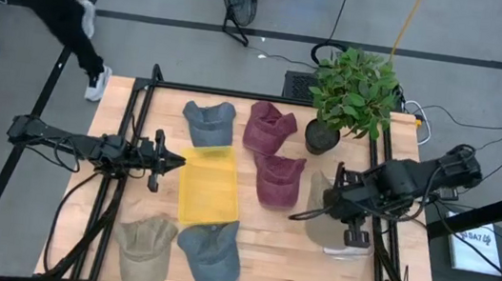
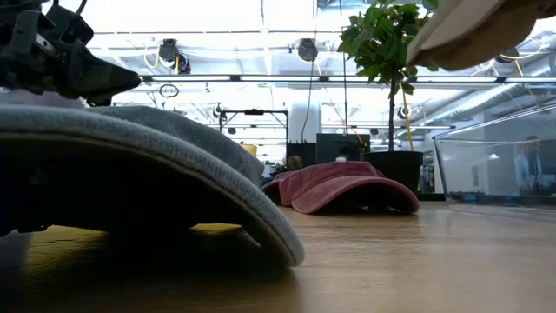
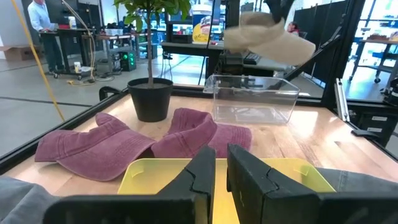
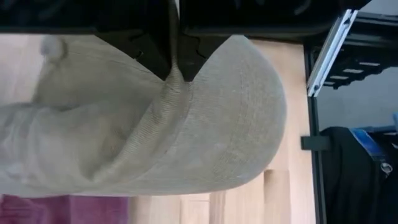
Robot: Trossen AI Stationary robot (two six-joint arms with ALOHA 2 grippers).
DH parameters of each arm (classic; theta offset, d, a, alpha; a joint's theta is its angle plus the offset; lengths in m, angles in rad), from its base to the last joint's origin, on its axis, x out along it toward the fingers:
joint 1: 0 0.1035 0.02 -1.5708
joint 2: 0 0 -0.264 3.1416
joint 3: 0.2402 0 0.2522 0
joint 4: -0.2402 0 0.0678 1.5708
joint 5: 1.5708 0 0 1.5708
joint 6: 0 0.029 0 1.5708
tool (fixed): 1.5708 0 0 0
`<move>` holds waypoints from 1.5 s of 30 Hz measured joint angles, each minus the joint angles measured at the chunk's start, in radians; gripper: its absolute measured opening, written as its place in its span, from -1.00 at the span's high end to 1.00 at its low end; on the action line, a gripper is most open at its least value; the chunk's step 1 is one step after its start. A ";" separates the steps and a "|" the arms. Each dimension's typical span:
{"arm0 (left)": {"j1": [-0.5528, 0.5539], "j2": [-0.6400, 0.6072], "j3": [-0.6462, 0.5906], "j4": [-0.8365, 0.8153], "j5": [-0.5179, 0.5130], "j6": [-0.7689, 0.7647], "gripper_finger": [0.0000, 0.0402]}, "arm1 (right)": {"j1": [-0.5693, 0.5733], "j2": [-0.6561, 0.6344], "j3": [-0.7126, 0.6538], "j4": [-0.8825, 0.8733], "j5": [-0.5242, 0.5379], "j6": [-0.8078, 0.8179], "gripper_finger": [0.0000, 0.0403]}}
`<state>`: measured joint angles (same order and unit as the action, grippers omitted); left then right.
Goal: Pick & Place hat
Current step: Put the right brown cap into the transparent bin
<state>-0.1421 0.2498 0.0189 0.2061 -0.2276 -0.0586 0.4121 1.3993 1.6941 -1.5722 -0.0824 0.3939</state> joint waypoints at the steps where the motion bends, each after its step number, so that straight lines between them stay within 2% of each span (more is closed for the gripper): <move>1: 0.000 0.000 0.000 -0.001 0.000 0.000 0.77 | 0.001 -0.006 0.002 0.001 0.001 -0.001 1.00; 5: 0.000 0.000 0.000 -0.001 0.000 0.001 0.77 | 0.002 -0.012 0.003 0.000 0.016 -0.003 1.00; 10: 0.000 0.000 0.000 -0.001 0.000 0.001 0.77 | 0.002 -0.037 0.003 0.004 0.125 -0.137 1.00; 16: 0.000 0.000 0.000 -0.002 0.000 0.001 0.77 | 0.002 -0.120 -0.011 0.004 0.195 -0.190 1.00; 20: 0.000 0.000 0.000 -0.002 -0.001 0.002 0.77 | 0.002 -0.163 -0.084 0.001 0.212 -0.177 1.00; 25: 0.000 0.000 0.000 -0.002 -0.001 -0.002 0.77 | 0.002 -0.206 -0.249 0.000 0.246 -0.229 1.00; 28: 0.000 0.000 0.000 -0.001 -0.002 -0.012 0.77 | 0.002 -0.207 -0.351 0.000 0.229 -0.230 1.00; 31: 0.000 0.000 0.000 -0.001 -0.004 -0.023 0.77 | 0.002 -0.198 -0.446 0.002 0.165 -0.222 1.00; 35: 0.000 0.000 0.000 -0.001 -0.004 -0.030 0.77 | 0.002 -0.184 -0.535 0.000 0.129 -0.153 1.00; 45: 0.000 0.000 0.000 -0.005 -0.001 -0.056 0.77 | 0.025 -0.121 -0.579 0.059 0.027 -0.092 1.00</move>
<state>-0.1417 0.2499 0.0189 0.2011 -0.2283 -0.1146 0.4376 1.2787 1.1152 -1.5130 -0.0550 0.3018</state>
